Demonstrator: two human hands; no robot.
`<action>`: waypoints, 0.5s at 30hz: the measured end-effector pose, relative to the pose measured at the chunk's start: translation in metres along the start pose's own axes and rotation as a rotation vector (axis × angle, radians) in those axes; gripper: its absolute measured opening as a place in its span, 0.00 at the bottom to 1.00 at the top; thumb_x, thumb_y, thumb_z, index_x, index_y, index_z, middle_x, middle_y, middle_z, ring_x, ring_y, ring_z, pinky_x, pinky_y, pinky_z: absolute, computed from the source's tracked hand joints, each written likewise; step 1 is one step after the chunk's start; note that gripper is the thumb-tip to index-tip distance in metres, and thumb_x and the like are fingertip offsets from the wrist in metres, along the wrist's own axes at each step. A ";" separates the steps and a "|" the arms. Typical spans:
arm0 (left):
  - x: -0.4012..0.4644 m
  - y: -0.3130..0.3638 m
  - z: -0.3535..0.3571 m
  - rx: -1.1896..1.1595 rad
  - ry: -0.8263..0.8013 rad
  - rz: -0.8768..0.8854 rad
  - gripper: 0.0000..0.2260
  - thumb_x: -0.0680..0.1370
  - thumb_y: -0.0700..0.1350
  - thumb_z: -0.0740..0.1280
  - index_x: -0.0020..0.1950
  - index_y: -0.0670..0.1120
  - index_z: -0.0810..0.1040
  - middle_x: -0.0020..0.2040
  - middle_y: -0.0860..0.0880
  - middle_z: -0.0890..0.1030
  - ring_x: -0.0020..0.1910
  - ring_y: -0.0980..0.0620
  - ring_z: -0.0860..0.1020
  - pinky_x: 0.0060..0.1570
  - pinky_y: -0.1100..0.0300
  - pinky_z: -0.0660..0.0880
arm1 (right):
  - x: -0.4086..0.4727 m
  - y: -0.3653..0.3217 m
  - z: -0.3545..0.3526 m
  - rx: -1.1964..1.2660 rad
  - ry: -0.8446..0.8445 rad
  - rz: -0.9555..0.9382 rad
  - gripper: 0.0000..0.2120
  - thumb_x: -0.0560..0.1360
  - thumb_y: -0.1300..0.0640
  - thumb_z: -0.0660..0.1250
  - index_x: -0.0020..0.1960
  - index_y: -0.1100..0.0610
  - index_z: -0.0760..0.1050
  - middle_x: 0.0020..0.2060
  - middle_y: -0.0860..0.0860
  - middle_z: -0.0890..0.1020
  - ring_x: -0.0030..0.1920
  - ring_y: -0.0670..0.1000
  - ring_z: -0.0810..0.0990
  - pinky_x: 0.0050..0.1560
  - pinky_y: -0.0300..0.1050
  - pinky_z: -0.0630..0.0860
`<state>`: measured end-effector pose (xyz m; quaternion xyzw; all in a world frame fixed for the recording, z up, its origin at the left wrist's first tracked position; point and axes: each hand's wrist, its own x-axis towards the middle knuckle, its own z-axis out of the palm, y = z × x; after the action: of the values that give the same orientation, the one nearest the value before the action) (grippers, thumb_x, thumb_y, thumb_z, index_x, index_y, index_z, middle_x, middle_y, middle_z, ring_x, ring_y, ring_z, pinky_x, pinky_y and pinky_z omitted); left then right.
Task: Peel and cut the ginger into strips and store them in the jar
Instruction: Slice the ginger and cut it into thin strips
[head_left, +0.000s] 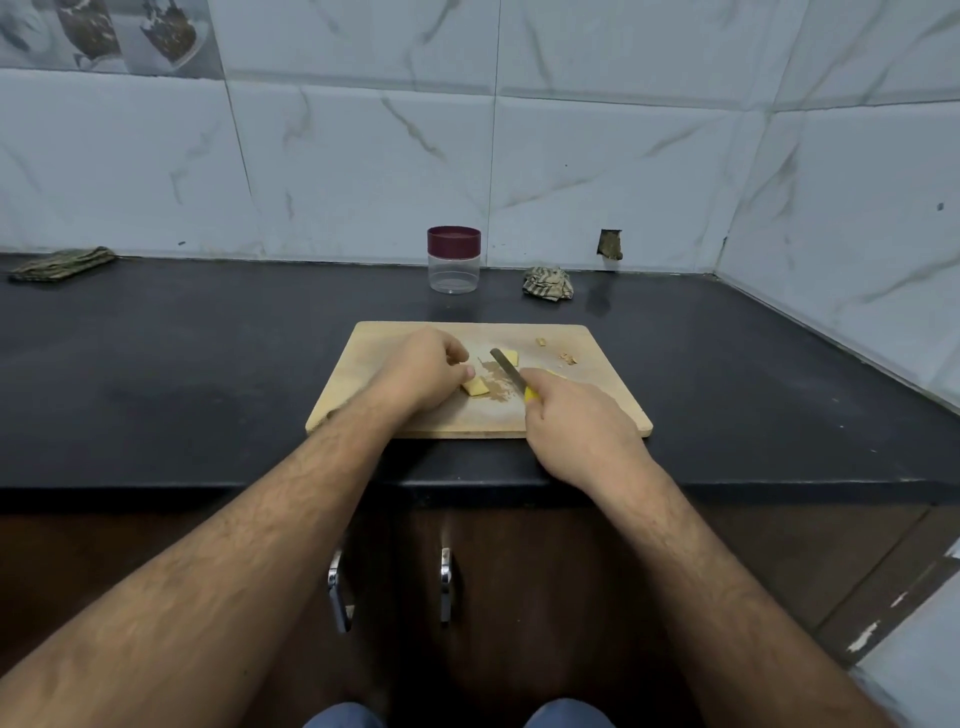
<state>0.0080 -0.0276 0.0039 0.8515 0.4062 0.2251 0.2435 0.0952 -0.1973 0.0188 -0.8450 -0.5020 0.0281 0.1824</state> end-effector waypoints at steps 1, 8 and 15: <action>-0.001 -0.002 0.000 0.033 0.008 0.013 0.13 0.77 0.48 0.71 0.60 0.46 0.82 0.58 0.49 0.82 0.58 0.50 0.78 0.57 0.59 0.73 | 0.000 -0.001 0.000 -0.016 -0.007 -0.003 0.24 0.81 0.57 0.51 0.75 0.43 0.63 0.65 0.50 0.77 0.62 0.57 0.74 0.51 0.49 0.70; -0.010 -0.004 -0.001 0.166 -0.020 0.107 0.13 0.75 0.53 0.72 0.58 0.51 0.83 0.52 0.52 0.83 0.49 0.56 0.76 0.48 0.62 0.70 | -0.001 -0.010 0.002 -0.062 -0.050 -0.038 0.28 0.79 0.59 0.54 0.76 0.39 0.60 0.68 0.49 0.75 0.66 0.56 0.73 0.55 0.49 0.71; -0.008 -0.002 -0.004 0.215 -0.055 0.097 0.14 0.75 0.56 0.71 0.58 0.53 0.83 0.53 0.53 0.83 0.54 0.54 0.78 0.53 0.60 0.72 | 0.000 -0.013 0.008 -0.081 -0.018 -0.054 0.26 0.80 0.59 0.53 0.76 0.41 0.62 0.65 0.51 0.77 0.62 0.56 0.75 0.53 0.48 0.72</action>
<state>0.0001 -0.0316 0.0042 0.8972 0.3794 0.1685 0.1504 0.0820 -0.1894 0.0156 -0.8374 -0.5270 0.0106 0.1443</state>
